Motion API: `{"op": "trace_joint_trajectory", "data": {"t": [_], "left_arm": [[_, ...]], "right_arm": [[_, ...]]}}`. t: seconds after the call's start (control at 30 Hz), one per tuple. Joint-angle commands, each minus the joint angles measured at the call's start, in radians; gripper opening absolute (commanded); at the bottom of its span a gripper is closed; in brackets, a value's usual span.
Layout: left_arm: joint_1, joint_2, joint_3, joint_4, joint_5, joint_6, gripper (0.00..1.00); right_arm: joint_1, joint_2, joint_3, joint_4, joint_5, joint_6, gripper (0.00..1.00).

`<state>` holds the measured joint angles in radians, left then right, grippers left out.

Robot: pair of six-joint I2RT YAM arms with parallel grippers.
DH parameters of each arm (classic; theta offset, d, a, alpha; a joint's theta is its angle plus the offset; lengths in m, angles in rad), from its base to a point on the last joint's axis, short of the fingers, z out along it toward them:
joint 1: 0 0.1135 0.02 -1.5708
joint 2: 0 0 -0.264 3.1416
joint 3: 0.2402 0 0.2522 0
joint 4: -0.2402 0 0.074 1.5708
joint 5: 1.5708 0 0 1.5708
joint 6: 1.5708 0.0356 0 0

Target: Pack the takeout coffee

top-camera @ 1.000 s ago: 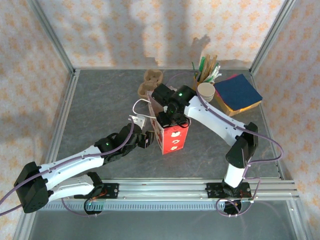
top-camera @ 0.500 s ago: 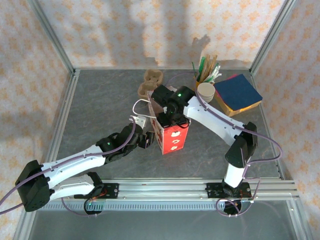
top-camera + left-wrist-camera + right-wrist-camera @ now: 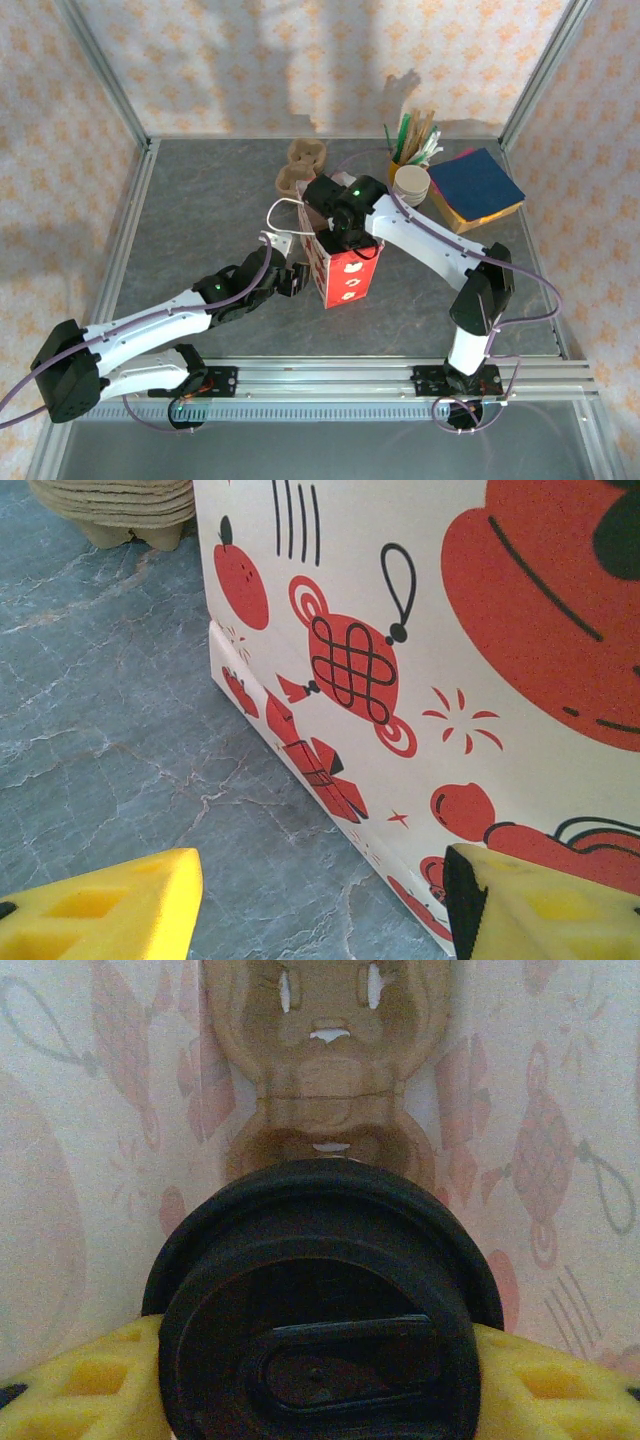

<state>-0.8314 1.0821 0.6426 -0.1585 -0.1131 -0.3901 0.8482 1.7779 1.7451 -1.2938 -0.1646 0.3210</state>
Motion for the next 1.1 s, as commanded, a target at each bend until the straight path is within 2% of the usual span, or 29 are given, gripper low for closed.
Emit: {"op": "trace_joint_trajectory", "data": {"t": [0.0,1.07], "left_arm": [[-0.005,0.009,0.005,0.021,-0.025,0.025,0.67],[-0.005,-0.012,0.006,0.04,-0.079,0.028,0.67]], "right_arm": [[0.004,0.009,0.004,-0.015,0.028,0.017,0.46],[0.004,-0.013,-0.007,-0.014,0.041,0.046,0.46]]}}
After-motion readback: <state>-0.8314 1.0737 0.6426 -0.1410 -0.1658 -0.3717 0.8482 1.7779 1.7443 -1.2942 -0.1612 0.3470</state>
